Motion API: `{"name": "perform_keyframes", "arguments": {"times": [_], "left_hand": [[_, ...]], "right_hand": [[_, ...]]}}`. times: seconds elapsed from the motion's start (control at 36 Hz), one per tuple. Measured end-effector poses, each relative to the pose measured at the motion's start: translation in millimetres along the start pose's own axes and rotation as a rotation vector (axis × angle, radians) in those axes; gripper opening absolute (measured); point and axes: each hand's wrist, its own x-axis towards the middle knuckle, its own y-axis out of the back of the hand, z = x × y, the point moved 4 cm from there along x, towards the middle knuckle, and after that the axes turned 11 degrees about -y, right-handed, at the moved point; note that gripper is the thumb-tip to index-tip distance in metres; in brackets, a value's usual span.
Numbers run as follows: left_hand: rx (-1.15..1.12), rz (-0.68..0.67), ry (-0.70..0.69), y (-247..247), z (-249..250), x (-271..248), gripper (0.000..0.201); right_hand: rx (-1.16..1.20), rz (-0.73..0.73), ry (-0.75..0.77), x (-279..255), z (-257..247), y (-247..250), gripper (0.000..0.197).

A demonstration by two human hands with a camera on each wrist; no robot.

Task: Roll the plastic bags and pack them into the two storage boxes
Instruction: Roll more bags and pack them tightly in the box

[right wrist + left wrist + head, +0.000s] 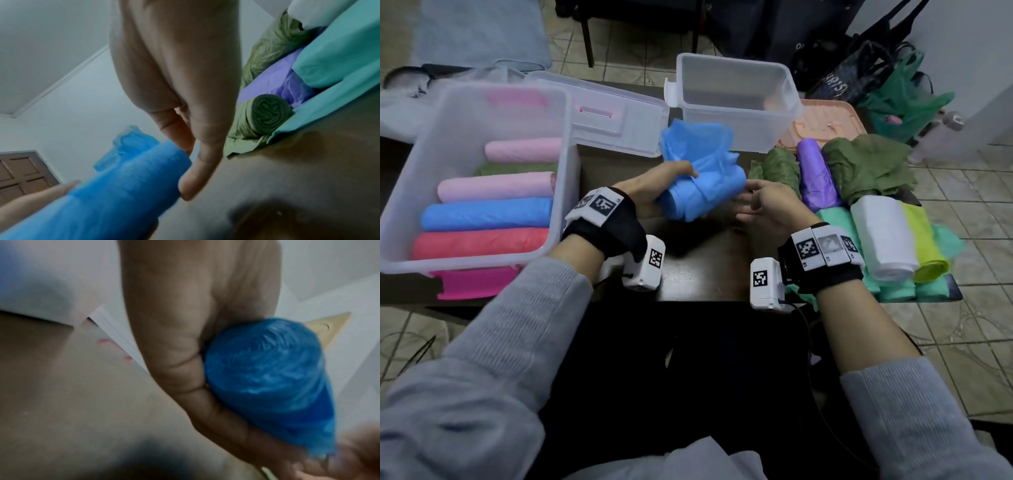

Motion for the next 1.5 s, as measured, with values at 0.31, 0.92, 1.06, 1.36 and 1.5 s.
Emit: {"name": "perform_keyframes", "arguments": {"times": [0.31,0.92,1.06,1.36,1.5], "left_hand": [[0.76,0.141,-0.046,16.7,-10.7,9.3,0.028],[0.26,0.595,0.085,54.9,-12.6,38.4,0.081],[0.339,0.476,0.138,36.0,-2.1,14.8,0.085],[0.172,0.272,0.054,10.2,3.6,11.1,0.006],[0.093,0.359,-0.124,7.6,29.2,14.8,0.011]], "right_hand": [[-0.393,0.073,0.068,2.3,8.7,-7.1,0.038],[-1.196,0.282,0.45,-18.1,-6.3,-5.9,0.043],[-1.3,0.05,0.55,-29.6,-2.8,-30.7,0.067],[-1.539,0.038,0.603,-36.1,21.2,-55.8,0.049],[-1.557,0.022,0.586,-35.4,25.6,-53.9,0.053]]}}
